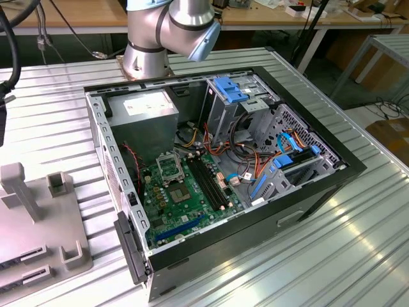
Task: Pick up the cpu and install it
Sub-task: 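Pick up the cpu and move it towards the insertion slot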
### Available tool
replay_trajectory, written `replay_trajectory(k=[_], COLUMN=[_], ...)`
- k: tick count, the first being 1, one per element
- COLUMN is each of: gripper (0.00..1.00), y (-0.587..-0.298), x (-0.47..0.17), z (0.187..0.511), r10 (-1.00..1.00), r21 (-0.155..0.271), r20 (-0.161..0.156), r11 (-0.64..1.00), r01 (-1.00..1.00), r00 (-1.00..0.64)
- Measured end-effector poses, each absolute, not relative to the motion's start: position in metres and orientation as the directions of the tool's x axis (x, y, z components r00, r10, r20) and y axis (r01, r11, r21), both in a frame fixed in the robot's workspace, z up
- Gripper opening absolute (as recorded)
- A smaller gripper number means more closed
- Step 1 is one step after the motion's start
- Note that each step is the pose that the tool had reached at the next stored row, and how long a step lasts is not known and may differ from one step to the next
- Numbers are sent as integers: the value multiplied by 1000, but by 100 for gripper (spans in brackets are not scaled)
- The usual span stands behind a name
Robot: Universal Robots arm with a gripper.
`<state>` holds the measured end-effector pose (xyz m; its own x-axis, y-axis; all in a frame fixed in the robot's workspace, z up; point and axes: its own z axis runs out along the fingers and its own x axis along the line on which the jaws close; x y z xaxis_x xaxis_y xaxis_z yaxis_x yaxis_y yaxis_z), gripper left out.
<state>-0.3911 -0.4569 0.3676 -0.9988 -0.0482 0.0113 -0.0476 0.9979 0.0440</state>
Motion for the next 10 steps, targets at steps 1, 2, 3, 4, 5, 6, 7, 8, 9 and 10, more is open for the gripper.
replay_trajectory(k=[1,2,3,4,5,6,7,8,9,10], gripper=[47,47,47,47,47,47,47,47,47,47], y=[-457,-457,-457,-457,-457,-457,-457,-457,-457,-457], x=[-390,-389,-387,-385,-383,-381,-378,-375,-372,-370], z=[368,368,368,368,368,368,368,368,368,368], r10=[-48,-48,-48,-48,-48,-48,-48,-48,-48,-48], r21=[44,44,44,44,44,44,44,44,44,44], r20=[11,11,11,11,11,11,11,11,11,11], r11=[998,998,998,998,998,998,998,998,998,998], r01=[-48,-48,-48,-48,-48,-48,-48,-48,-48,-48], r00=[-999,-999,-999,-999,-999,-999,-999,-999,-999,-999])
